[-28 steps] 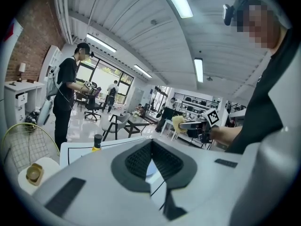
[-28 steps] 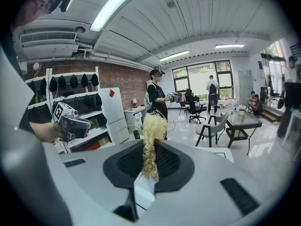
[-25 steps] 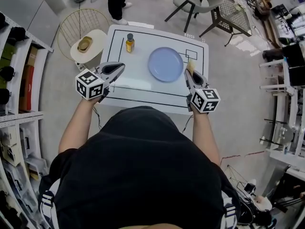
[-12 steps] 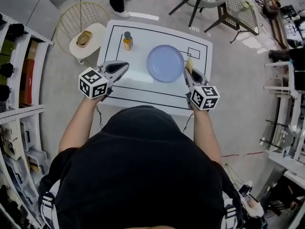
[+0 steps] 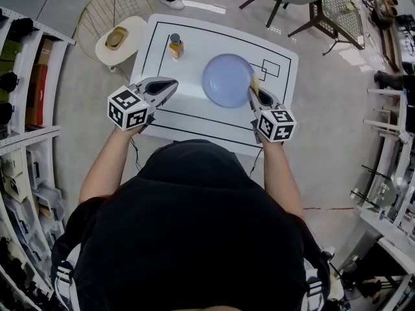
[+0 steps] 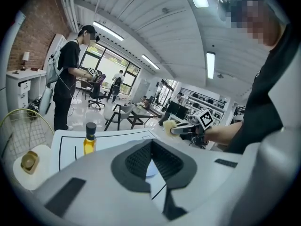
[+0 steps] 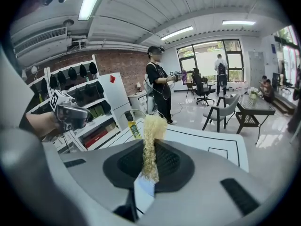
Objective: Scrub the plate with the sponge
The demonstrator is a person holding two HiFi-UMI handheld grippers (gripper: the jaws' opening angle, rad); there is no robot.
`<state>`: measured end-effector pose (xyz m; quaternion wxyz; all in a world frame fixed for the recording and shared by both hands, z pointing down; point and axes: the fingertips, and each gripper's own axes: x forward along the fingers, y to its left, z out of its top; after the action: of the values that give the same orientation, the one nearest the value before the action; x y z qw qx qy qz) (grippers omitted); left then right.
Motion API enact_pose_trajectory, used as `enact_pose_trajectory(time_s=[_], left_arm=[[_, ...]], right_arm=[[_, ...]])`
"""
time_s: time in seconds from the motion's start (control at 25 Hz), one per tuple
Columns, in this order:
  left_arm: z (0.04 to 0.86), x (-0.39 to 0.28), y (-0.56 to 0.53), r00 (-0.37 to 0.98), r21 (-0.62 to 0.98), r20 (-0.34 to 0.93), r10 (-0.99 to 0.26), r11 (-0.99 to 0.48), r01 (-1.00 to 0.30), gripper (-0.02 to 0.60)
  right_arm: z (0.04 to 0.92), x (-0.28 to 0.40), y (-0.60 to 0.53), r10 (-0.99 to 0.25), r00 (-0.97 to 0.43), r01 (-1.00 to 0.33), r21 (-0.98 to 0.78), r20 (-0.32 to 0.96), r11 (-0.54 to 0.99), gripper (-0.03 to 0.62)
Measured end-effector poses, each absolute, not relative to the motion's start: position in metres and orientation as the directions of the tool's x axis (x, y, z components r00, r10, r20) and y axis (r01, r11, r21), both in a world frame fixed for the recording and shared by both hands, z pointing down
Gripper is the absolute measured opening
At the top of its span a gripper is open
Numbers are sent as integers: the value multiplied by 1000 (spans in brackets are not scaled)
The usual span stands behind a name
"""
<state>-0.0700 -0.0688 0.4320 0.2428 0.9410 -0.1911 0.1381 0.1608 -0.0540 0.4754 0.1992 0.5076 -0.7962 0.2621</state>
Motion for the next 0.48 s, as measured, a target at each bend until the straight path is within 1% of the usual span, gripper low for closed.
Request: enact_pose_trajectory(time_s=[0.48], left_arm=[[456, -61, -79, 875, 443, 378, -304, -770, -459, 8]], right_arm=[[539, 150, -77, -612, -444, -886, -218, 655, 410, 37]])
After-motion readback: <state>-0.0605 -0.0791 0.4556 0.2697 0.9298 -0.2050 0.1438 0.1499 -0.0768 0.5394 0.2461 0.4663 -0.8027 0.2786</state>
